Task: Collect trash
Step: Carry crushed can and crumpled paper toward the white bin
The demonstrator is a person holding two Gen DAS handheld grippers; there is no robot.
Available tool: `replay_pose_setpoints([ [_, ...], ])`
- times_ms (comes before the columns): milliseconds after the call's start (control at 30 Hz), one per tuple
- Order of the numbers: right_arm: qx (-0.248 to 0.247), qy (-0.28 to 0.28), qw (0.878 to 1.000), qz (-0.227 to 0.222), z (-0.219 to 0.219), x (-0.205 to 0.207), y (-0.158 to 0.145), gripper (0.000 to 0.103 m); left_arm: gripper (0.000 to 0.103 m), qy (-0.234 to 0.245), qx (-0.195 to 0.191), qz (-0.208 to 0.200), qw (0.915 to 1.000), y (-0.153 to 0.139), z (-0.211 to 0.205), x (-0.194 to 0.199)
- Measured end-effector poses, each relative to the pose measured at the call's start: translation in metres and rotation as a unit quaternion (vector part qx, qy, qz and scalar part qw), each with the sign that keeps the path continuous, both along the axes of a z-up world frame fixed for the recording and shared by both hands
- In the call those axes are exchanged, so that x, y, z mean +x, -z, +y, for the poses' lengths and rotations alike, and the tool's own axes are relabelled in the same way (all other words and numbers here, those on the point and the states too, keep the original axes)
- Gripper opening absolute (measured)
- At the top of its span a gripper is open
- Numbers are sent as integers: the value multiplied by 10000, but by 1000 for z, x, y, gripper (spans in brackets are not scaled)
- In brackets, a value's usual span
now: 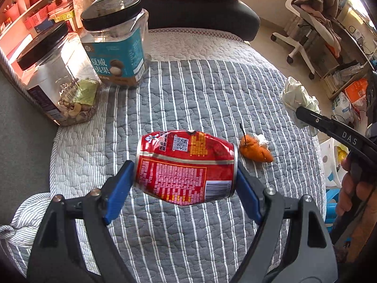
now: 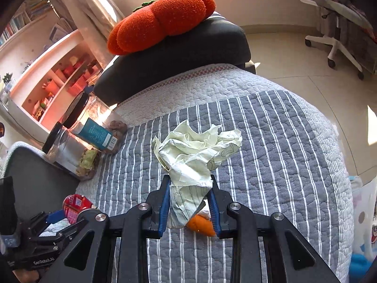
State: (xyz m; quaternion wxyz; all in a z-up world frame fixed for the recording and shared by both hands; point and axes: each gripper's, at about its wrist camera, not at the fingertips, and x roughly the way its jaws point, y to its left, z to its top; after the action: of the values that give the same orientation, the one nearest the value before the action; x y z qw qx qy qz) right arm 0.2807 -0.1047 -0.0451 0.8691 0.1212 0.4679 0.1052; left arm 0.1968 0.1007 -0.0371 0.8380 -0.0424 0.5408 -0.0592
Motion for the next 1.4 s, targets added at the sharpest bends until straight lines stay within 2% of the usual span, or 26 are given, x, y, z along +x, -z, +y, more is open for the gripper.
replay_pose_setpoints([
  [667,-358,731,9967,5,-116,-51,-30,30,82,669,-430,-212,9966,-11,-115,-4],
  [867,-388,1021,9940,65,-157,-72,-34,30,82,986,-432,-236,9939,-9,-158,-8],
  [1133,-454,1475,9878,193,-216,-103,-33,30,82,1340,-417,-256,9898,-1,-207,-13],
  [1400,-375,2009,9778,467,-273,-136,-27,30,82,1806,-707,-470,9799,-2,-274,-24],
])
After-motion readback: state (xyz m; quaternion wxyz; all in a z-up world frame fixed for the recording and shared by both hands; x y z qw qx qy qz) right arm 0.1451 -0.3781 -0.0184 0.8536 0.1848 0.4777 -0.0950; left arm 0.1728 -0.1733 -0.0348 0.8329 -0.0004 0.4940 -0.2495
